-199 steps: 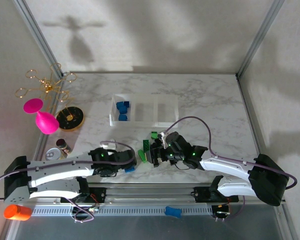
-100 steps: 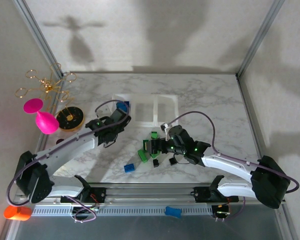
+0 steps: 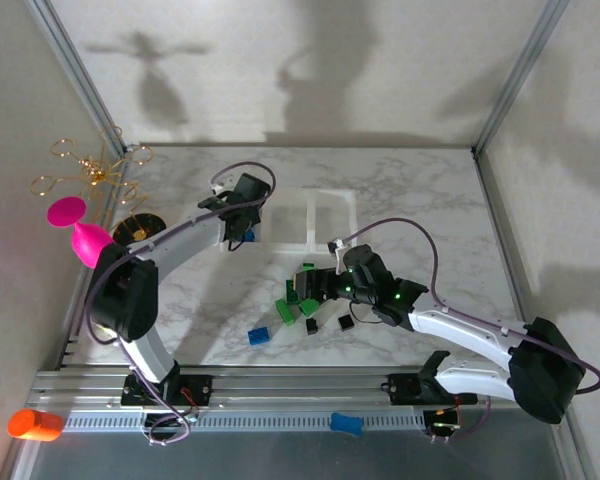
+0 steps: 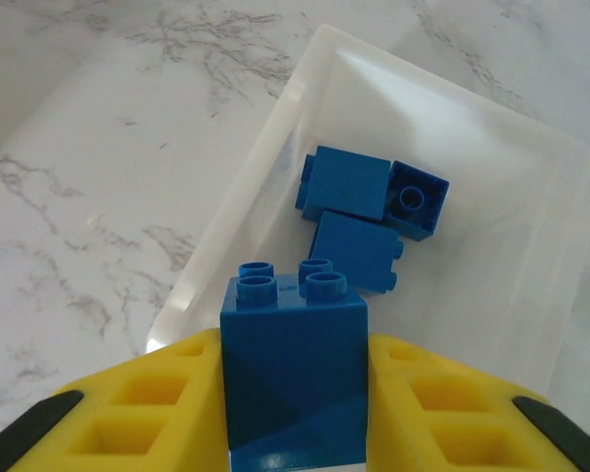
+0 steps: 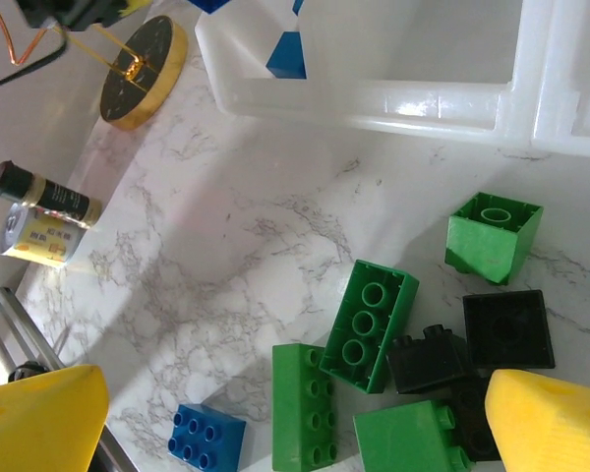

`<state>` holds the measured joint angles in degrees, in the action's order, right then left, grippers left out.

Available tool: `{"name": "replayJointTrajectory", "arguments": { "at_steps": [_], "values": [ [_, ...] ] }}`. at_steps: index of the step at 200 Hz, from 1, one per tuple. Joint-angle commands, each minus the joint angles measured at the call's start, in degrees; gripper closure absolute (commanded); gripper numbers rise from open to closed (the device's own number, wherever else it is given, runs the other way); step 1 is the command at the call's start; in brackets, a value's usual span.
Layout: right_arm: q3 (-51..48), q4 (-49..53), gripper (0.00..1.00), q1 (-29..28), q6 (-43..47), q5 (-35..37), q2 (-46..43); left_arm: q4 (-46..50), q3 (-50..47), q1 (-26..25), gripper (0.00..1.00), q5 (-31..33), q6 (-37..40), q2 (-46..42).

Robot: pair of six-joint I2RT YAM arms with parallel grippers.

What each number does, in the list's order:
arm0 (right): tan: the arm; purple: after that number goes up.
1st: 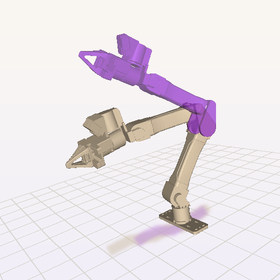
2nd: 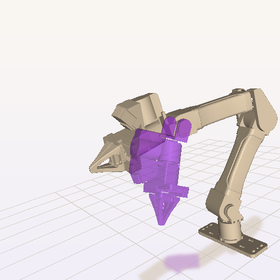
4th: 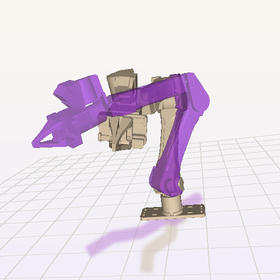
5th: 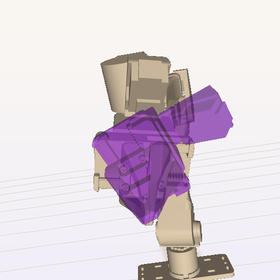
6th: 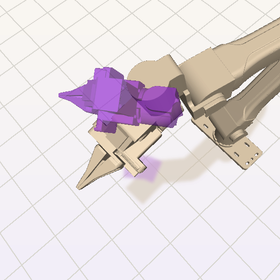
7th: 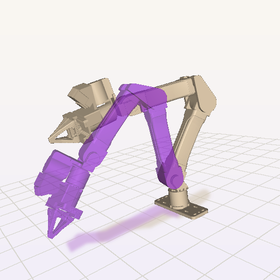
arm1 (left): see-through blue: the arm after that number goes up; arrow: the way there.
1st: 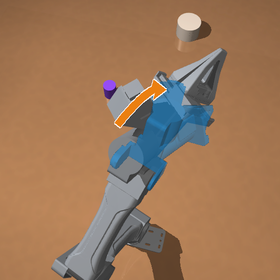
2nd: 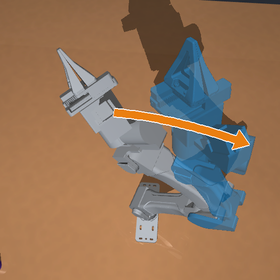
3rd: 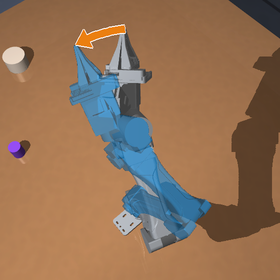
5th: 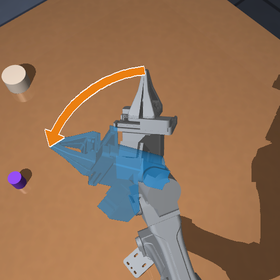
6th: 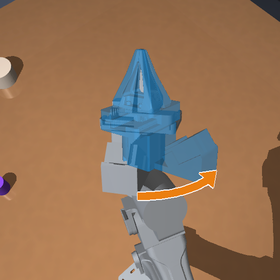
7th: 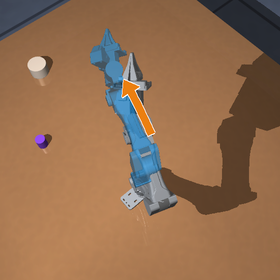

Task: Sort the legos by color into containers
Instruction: Place the lego in the container.

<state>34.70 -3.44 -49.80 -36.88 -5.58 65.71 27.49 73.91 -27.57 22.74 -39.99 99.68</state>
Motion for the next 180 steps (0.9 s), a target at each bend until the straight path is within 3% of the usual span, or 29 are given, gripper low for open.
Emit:
{"name": "replayJointTrajectory", "arguments": {
  "at_steps": [1,55,95,180],
  "values": [
    [-0.41,0.54,0.01,0.61,-0.41,0.99,-1.38,-1.20,3.03,0.72,0.65,-0.07,3.34,3.42],
    [-1.02,0.79,0.01,0.83,-0.52,1.18,-2.27,-2.00,5.34,2.28,0.63,0.22,5.17,8.87],
    [-1.12,0.81,0.01,0.86,-0.38,1.20,-2.72,-2.24,5.11,2.35,0.55,-0.75,5.53,9.39],
    [-0.23,1.49,0.01,0.91,2.48,0.32,-1.65,-0.24,0.71,0.15,0.51,-2.08,4.40,-1.16]
  ]
}}
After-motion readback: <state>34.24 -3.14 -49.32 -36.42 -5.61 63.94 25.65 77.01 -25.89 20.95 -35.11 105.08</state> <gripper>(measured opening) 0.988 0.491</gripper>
